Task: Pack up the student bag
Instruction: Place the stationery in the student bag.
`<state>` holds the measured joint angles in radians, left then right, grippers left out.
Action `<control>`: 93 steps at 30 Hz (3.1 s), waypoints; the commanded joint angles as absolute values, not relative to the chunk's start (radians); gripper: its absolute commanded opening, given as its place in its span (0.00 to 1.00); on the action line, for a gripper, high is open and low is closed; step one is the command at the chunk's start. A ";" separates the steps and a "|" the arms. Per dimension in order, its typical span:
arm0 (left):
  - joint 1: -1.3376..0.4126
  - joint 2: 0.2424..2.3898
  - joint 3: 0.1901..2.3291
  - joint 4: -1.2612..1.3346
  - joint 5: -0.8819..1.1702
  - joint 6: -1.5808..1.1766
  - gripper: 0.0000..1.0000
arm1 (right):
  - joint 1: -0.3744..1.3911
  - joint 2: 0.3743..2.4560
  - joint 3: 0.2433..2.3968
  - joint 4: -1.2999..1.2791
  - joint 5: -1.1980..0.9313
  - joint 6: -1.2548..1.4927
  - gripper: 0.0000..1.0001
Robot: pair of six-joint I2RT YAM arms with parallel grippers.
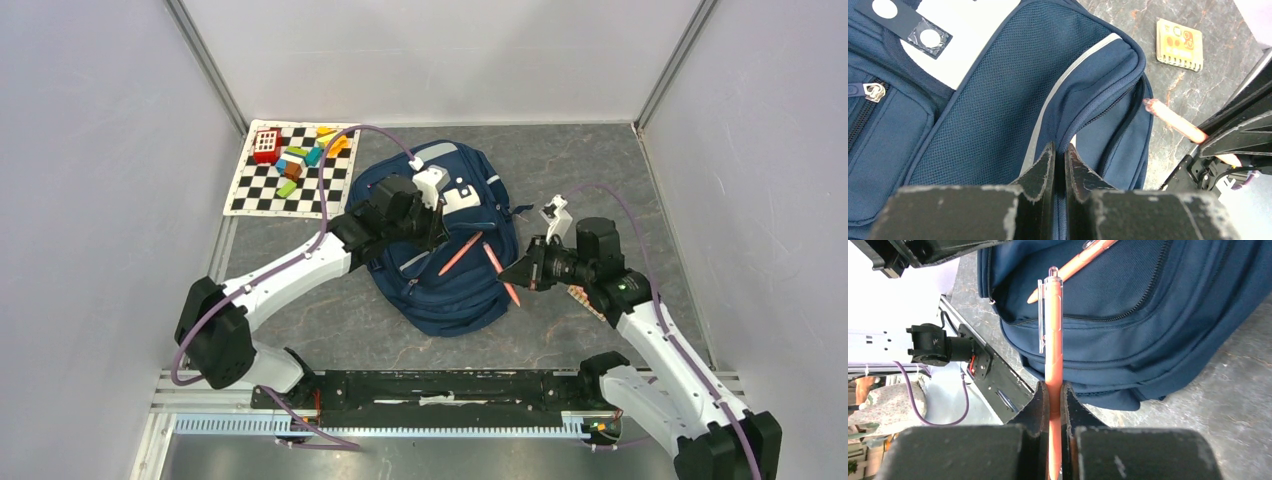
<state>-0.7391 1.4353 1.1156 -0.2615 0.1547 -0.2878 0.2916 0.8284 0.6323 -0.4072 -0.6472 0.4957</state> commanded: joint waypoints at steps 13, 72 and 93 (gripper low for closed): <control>-0.729 1.323 1.075 -0.041 0.256 -0.288 0.02 | 0.547 0.927 0.613 -0.232 -0.186 0.914 0.00; -0.781 1.270 1.046 -0.046 0.110 -0.266 0.02 | 0.781 1.019 0.537 0.098 0.139 0.908 0.61; -0.781 1.257 1.049 -0.055 0.098 -0.252 0.02 | 0.236 0.671 0.442 -0.569 0.493 0.604 0.98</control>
<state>-0.7811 1.3193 1.0260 -0.1440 0.1184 -0.2718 0.3195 0.7105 0.5068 -0.5259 0.4343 0.6258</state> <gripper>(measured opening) 0.127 0.979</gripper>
